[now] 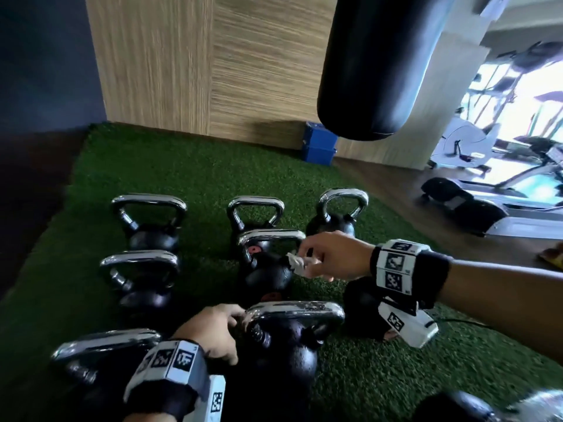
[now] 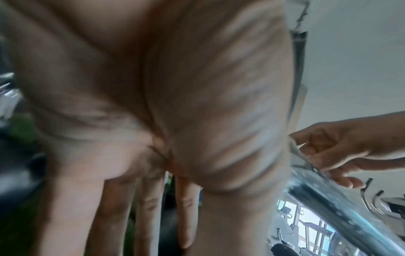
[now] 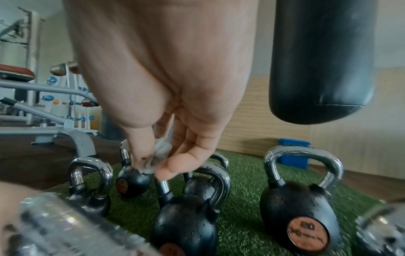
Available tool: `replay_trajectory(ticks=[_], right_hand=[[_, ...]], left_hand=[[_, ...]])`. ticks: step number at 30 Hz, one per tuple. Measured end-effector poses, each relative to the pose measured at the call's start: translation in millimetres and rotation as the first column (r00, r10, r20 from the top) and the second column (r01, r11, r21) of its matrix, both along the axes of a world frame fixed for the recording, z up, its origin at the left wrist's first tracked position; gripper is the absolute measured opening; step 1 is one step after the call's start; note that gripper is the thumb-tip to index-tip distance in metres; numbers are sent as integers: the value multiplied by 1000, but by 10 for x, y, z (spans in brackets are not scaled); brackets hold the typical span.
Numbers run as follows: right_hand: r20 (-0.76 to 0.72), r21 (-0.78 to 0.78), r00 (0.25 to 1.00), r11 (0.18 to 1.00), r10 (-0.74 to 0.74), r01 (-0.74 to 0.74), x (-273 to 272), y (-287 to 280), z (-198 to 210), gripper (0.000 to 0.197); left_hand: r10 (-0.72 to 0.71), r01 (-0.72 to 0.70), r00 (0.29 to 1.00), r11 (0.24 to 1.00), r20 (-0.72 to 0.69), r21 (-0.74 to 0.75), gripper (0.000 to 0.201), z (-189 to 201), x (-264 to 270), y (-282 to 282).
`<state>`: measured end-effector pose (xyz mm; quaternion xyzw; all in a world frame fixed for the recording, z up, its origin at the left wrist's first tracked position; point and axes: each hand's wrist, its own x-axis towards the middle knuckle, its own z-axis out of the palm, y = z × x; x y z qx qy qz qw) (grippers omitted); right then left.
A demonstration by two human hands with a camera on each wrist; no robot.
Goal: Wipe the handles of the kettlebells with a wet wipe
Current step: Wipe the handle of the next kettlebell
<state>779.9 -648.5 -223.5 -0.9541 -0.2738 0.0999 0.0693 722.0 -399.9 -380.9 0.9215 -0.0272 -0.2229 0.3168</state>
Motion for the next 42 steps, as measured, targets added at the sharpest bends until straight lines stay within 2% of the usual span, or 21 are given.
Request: replay_trajectory(ticks=[3,7,10,13,17,23,30,34,38,42], right_hand=[[52,30,997,998,-55,53,-289,-40,28,24],[118,75,982,988,-144,136,-543,-142,-6,27],[169,134,977,985,-133,111,-652,-173,-19,22],[105,299,985,949,-135,98,-745,-213,-65,34],[164,311,984,950,-64,10,-776,-294,-166,27],[173,300,985,954,-21,-32,-605,-467,-260,21],[157,362,985,924,73,-127,-542,-574,-261,18],[112,354,984,920,136,-167,-596,-499,-283,20],[151,314,970,921,189,-228,-629,-312,-310,22],[83,262,990,956,112,-130,-676,-241,-397,13]], left_hand=[[-18,15,999,998,-43,-55,97,-133,-128,-140],[60,-63,998,979,-22,-194,111,-290,-235,-254],[88,-77,996,959,29,-274,109,-412,-283,-321],[99,-53,989,931,109,-360,96,-535,-349,-409],[186,-73,952,909,243,-410,94,-627,-390,-465],[238,-104,915,920,327,-378,88,-632,-395,-482],[333,-251,884,930,327,-269,95,-631,-497,-571],[312,-263,897,946,315,-189,94,-588,-519,-573],[286,-252,917,955,279,-155,86,-538,-506,-545],[244,-216,932,968,266,-131,82,-513,-486,-492]])
